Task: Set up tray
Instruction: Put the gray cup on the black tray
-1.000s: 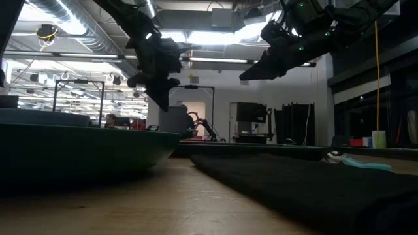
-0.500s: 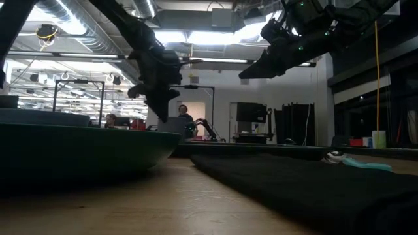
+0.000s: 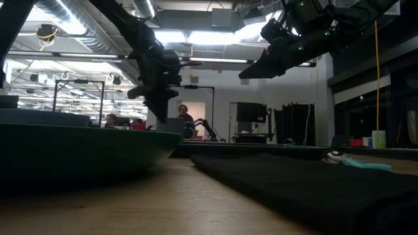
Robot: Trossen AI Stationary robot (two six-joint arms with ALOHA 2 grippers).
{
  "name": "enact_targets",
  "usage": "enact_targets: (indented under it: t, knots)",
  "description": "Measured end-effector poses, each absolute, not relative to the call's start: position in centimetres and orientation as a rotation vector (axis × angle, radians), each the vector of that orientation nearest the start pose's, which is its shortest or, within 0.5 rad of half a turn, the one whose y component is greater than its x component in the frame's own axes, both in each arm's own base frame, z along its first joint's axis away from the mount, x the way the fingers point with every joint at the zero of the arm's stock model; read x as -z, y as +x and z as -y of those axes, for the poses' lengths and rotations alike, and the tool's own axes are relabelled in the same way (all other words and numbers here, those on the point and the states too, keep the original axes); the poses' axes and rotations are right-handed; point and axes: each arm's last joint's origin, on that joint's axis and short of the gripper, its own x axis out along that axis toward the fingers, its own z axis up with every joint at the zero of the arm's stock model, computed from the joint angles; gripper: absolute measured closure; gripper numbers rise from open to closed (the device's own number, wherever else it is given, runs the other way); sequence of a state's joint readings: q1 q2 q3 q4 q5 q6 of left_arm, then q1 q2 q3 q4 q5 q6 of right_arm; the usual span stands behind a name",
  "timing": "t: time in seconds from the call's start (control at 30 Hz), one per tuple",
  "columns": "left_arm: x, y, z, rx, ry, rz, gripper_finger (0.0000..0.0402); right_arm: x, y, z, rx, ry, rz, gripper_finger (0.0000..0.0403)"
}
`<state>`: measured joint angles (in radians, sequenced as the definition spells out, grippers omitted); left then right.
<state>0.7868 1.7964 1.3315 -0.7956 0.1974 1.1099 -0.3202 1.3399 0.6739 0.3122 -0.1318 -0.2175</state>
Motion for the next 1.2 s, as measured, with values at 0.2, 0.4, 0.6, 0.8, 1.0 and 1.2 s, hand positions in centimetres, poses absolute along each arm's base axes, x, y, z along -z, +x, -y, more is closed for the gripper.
enact_targets:
  t: [0.2,0.4,0.6,0.8,1.0,1.2]
  knots:
    - [-21.4,25.4,-24.6,0.133,0.330,-1.207,0.0395,-22.3,26.7,8.4,0.148,-0.136,-0.364,0.0389]
    - [-21.4,25.6,-24.7,0.103,0.308,-1.196,0.0388,-22.3,26.7,8.5,0.148,-0.136,-0.364,0.0389]
    - [-21.5,26.3,-24.2,0.091,0.299,-1.181,0.0385,-22.3,26.7,8.5,0.148,-0.136,-0.364,0.0389]
    - [-21.5,26.8,-23.6,0.111,0.311,-1.177,0.0376,-22.3,26.7,8.5,0.148,-0.136,-0.364,0.0389]
    - [-21.6,26.9,-23.5,0.107,0.305,-1.176,0.0349,-22.3,26.7,8.5,0.148,-0.135,-0.365,0.0389]
    - [-21.6,26.9,-23.5,0.079,0.295,-1.193,0.0314,-22.3,26.7,8.4,0.148,-0.135,-0.365,0.0389]
